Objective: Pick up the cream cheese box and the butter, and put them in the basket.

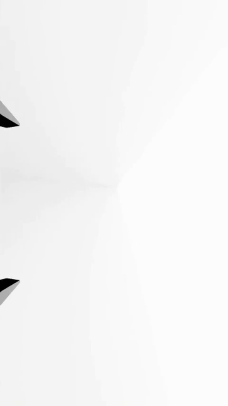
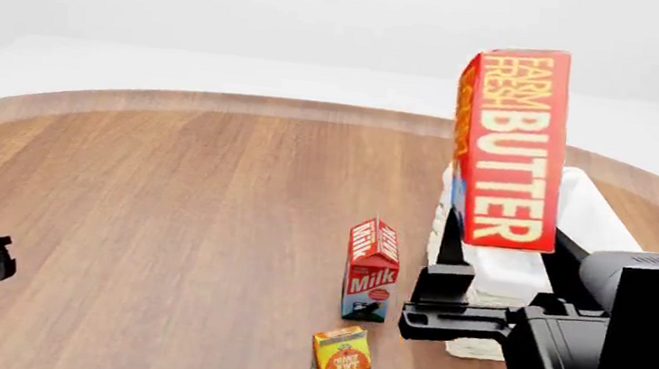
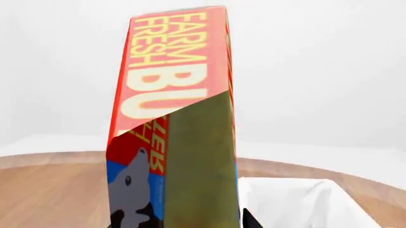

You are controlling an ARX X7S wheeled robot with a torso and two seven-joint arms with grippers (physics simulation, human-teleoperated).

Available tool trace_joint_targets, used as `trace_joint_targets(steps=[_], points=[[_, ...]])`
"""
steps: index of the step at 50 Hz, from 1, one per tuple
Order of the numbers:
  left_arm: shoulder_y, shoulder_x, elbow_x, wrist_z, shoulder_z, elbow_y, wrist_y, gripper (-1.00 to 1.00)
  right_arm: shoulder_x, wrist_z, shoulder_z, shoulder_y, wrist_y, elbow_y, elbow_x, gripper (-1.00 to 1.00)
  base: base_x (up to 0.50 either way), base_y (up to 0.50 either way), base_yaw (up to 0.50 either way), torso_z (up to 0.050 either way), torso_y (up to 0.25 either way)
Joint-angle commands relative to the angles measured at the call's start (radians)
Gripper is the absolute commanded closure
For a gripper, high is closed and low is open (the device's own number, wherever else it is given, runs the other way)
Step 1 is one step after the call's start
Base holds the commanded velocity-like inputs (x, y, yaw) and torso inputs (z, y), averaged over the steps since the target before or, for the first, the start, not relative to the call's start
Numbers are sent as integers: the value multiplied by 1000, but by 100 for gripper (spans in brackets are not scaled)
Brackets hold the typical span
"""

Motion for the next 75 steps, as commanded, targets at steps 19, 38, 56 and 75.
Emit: trace_joint_targets(steps=[19,38,56,75], points=[[-12,18,29,27,-6,-3,-12,-100,169,-487,208,517,403,366,267,100,0,0,0,1,1],[-21,11,25,33,3,2,-29,-100,-28,-790,170,595,520,963,254,100,0,0,0,1,1],[-26,14,40,33,17,-6,-28,-100,-40,-790,167,437,392,1164,269,100,0,0,0,1,2],[-27,13,42,34,22,-9,-27,-100,-117,-900,87,406,434,1310,182,100,0,0,0,1,2]])
